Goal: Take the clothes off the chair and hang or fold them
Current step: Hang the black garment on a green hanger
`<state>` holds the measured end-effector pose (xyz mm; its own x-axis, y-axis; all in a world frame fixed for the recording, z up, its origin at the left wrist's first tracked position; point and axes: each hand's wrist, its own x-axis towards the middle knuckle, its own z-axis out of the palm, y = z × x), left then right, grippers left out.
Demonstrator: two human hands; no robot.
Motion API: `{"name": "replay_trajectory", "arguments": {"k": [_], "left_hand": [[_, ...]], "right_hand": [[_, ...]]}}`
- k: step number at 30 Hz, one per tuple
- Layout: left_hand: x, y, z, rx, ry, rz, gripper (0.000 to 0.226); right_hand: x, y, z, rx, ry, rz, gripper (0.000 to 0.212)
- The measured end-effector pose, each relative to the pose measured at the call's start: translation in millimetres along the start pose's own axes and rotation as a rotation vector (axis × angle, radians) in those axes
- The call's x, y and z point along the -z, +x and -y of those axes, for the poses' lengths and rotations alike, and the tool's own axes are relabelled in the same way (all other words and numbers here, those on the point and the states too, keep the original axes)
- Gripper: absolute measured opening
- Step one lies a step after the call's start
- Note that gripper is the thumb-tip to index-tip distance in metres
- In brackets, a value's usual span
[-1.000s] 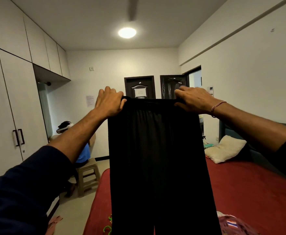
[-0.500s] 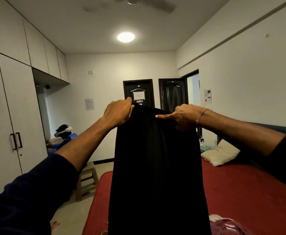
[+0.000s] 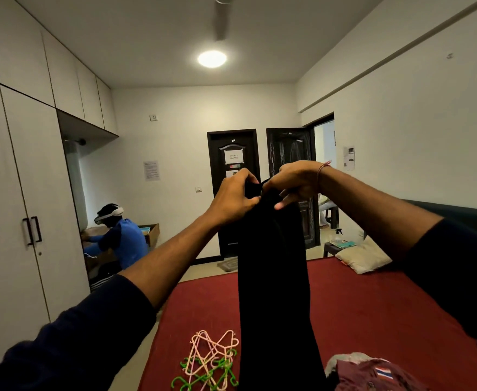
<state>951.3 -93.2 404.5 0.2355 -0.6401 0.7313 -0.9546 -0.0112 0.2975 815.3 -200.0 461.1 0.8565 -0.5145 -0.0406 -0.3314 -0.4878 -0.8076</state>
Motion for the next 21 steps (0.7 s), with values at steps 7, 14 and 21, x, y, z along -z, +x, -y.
{"name": "replay_trajectory", "arguments": {"k": [7,14,21], "left_hand": [[-2,-8,-7,0.193,-0.438,-0.011,0.025],[-5,-8,-5,0.016,-0.156,0.158,0.061],[17,5,2,0.008,-0.202,0.301,0.04]], "right_hand": [[-9,-1,-6,-0.041,0.281,0.002,0.014],[-14,-8,-12,-0.049,0.423,-0.024,0.016],[-2,-14,-23,-0.075,0.603,0.089,0.019]]}}
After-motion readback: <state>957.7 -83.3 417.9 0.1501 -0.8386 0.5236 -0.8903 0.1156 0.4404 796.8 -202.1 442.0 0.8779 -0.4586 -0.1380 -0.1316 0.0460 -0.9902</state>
